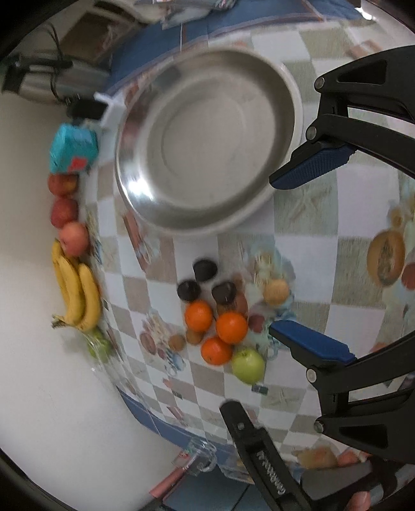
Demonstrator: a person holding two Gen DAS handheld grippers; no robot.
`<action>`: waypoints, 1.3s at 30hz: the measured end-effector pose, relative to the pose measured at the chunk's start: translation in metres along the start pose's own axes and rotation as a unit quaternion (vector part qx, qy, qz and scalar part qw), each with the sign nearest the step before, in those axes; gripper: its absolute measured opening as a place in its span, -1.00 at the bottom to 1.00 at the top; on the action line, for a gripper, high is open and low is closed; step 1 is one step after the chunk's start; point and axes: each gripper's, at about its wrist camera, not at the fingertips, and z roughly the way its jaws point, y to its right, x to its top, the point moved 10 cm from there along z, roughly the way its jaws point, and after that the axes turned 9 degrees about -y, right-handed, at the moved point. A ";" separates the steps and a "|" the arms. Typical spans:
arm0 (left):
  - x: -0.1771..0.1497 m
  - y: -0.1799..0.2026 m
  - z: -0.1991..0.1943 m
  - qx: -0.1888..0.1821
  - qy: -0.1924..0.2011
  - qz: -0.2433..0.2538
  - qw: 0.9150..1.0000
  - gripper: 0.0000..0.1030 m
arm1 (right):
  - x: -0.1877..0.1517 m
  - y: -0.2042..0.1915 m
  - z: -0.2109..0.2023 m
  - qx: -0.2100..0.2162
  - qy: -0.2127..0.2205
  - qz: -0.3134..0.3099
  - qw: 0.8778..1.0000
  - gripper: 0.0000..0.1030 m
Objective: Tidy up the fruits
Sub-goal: 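Grasp the green mango with the left tool while the right tool grasps a small brown fruit, then carry both fruits over the steel tray and open both tools to drop them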
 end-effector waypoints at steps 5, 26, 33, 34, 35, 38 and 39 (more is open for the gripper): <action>0.001 0.006 0.020 -0.014 -0.024 0.004 1.000 1.00 | 0.001 -0.018 0.022 0.006 -0.027 -0.016 1.000 0.64; -0.015 0.030 0.056 -0.082 -0.108 0.002 0.991 0.22 | 0.000 -0.034 0.061 -0.027 -0.071 -0.057 0.995 -0.09; -0.016 0.022 0.054 -0.094 -0.110 -0.024 0.989 0.12 | -0.002 -0.033 0.061 -0.011 -0.073 -0.046 0.996 -0.51; -0.016 0.022 0.054 -0.094 -0.110 -0.026 0.989 0.12 | -0.001 -0.032 0.061 -0.012 -0.072 -0.045 0.996 -0.51; -0.016 0.021 0.054 -0.093 -0.111 -0.028 0.989 0.12 | -0.001 -0.032 0.060 -0.011 -0.070 -0.044 0.997 -0.51; -0.013 0.017 0.048 -0.091 -0.102 -0.037 0.990 0.12 | 0.000 -0.031 0.056 0.001 -0.067 -0.033 0.997 -0.51; -0.010 0.015 0.044 -0.093 -0.096 -0.040 0.990 0.12 | 0.001 -0.031 0.053 0.007 -0.064 -0.030 0.997 -0.51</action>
